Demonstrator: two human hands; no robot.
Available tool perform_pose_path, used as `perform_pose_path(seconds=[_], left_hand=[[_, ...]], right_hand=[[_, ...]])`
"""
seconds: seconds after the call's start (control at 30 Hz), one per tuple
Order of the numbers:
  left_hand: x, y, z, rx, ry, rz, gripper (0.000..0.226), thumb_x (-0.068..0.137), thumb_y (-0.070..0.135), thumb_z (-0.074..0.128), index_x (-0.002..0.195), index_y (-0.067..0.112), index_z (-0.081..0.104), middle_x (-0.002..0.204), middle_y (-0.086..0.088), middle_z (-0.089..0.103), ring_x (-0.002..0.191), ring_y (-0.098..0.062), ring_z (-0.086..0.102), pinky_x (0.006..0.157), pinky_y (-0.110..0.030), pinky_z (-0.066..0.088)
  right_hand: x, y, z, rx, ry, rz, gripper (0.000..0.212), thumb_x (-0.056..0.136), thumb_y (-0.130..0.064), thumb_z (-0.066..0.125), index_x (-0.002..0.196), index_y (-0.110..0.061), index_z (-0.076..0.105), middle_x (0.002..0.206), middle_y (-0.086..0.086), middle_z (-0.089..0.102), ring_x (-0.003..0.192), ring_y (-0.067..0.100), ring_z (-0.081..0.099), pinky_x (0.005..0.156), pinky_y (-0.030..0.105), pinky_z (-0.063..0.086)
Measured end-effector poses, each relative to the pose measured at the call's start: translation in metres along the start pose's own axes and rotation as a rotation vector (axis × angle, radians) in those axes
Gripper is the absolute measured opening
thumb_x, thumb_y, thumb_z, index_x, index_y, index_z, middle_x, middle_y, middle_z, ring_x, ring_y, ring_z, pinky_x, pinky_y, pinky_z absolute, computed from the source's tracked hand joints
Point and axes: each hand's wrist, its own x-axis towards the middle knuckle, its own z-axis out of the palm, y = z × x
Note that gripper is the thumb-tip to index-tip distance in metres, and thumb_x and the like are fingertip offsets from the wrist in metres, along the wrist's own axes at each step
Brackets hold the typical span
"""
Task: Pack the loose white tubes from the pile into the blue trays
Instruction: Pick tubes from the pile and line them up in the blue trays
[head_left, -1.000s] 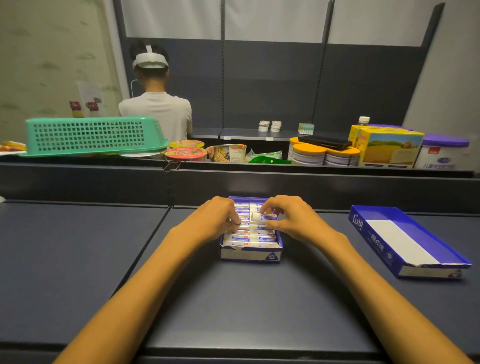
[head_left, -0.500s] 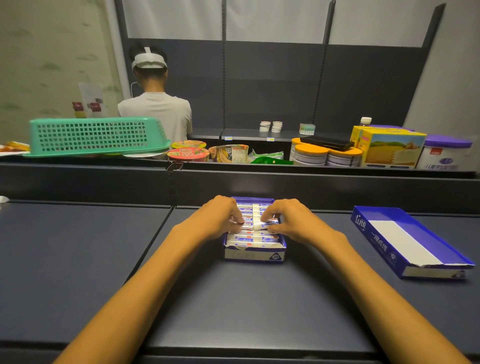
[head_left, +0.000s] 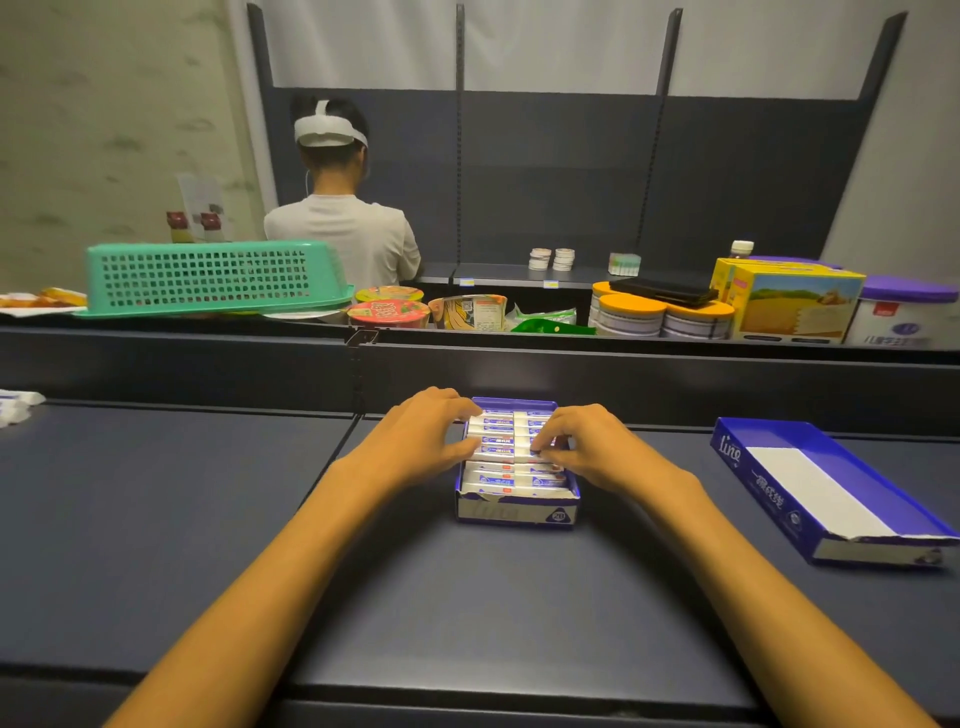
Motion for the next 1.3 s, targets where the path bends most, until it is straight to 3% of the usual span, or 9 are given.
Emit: perform_pose_path(seconds=[0.3,0.43,0.77,0.97,1.3], left_hand=[[-0.017,0.0,-0.01,0.031,0.001,-0.046,0.048,0.09,0.043,0.061,0.133,0.024,0.052,0.126,0.004,0.057,0.116,-0.011,0.051,0.094,-0.031,0.047],[-0.034,-0.008,-0.016,0.125,0.031,-0.104,0.05,0.091,0.042,0.058,0.137,0.025,0.048,0.13,0.003,0.056,0.12,-0.014,0.049,0.097,-0.033,0.045],[-0.111,-0.042,-0.046,0.247,0.016,-0.277,0.056,0.092,0.05,0.052,0.142,0.026,0.043,0.141,0.0,0.046,0.131,-0.02,0.04,0.1,-0.039,0.041],[-0.182,-0.09,-0.088,0.274,0.03,-0.368,0.057,0.093,0.051,0.049,0.143,0.026,0.041,0.142,0.0,0.044,0.131,-0.02,0.039,0.102,-0.04,0.04],[-0.357,-0.222,-0.173,0.343,0.003,-0.521,0.058,0.092,0.053,0.048,0.143,0.027,0.04,0.142,0.001,0.043,0.129,-0.02,0.04,0.1,-0.04,0.041]], right_hand=[[-0.004,-0.001,-0.001,-0.005,0.003,-0.005,0.027,0.089,-0.029,0.067,0.116,-0.024,0.067,0.125,-0.001,0.061,0.108,0.012,0.056,0.081,0.024,0.05],[-0.009,-0.01,-0.002,-0.036,0.072,-0.007,0.043,0.091,-0.039,0.063,0.131,-0.028,0.053,0.137,-0.004,0.051,0.121,0.012,0.048,0.094,0.03,0.044],[-0.005,-0.099,0.015,-0.066,0.088,-0.203,0.058,0.092,-0.037,0.059,0.145,-0.026,0.038,0.149,-0.001,0.038,0.133,0.019,0.037,0.107,0.037,0.034],[0.011,-0.183,0.041,-0.136,0.079,-0.287,0.059,0.092,-0.039,0.058,0.145,-0.023,0.037,0.149,0.002,0.037,0.134,0.023,0.036,0.106,0.038,0.032],[0.043,-0.397,0.121,-0.129,-0.01,-0.416,0.058,0.094,-0.041,0.057,0.145,-0.023,0.036,0.15,0.001,0.036,0.135,0.024,0.034,0.106,0.042,0.033]])
